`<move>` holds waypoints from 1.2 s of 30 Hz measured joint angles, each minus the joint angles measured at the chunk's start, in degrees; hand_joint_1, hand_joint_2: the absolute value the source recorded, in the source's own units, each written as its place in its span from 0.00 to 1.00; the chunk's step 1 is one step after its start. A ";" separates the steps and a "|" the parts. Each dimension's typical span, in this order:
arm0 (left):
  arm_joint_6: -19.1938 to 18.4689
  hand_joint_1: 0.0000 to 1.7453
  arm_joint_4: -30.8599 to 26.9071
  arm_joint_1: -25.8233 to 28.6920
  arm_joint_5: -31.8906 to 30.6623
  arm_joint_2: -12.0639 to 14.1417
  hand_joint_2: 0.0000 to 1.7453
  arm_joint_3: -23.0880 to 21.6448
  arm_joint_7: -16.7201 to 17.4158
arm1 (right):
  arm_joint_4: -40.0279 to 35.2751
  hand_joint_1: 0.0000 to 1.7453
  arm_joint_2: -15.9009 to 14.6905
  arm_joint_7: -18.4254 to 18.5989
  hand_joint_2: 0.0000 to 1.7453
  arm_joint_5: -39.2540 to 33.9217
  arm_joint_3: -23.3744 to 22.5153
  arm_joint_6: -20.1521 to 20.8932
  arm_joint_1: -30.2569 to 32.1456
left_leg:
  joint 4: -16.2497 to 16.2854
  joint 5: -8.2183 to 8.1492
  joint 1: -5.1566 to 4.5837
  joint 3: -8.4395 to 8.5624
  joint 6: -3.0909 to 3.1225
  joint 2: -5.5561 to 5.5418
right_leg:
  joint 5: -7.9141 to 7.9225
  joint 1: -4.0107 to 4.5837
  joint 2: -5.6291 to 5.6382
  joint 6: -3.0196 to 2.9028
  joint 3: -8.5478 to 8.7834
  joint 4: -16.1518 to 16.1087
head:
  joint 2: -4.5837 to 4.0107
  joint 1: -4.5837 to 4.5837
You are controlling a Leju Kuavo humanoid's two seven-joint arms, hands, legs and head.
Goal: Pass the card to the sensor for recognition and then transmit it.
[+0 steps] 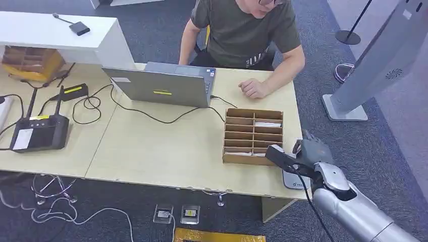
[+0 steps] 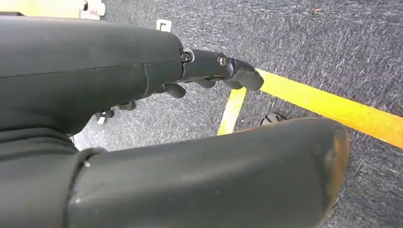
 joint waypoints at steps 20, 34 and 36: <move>1.53 0.00 0.00 0.07 -0.26 -0.04 0.00 0.00 0.00 | -2.38 1.00 -4.63 2.82 1.00 -1.68 -4.28 -4.74 5.79 | 0.01 -0.05 -0.01 0.09 0.00 0.20 | 0.02 -0.01 0.20 0.03 0.02 -0.04 | 0.00 0.00; 1.09 0.00 0.02 0.07 0.04 -0.07 0.00 0.00 0.00 | -8.26 1.00 -6.51 4.17 1.00 0.61 -7.19 -4.00 6.89 | 0.01 -0.03 0.00 0.05 -0.02 0.21 | 0.04 0.00 0.23 0.02 -0.02 -0.02 | 0.00 0.00; 1.09 0.00 0.00 0.07 0.35 -0.07 0.00 0.00 0.00 | -9.46 1.00 -6.58 4.22 1.00 1.92 -7.93 -4.15 7.03 | 0.01 -0.03 0.00 0.05 -0.02 0.21 | 0.04 0.00 0.23 0.03 -0.02 -0.02 | 0.00 0.00</move>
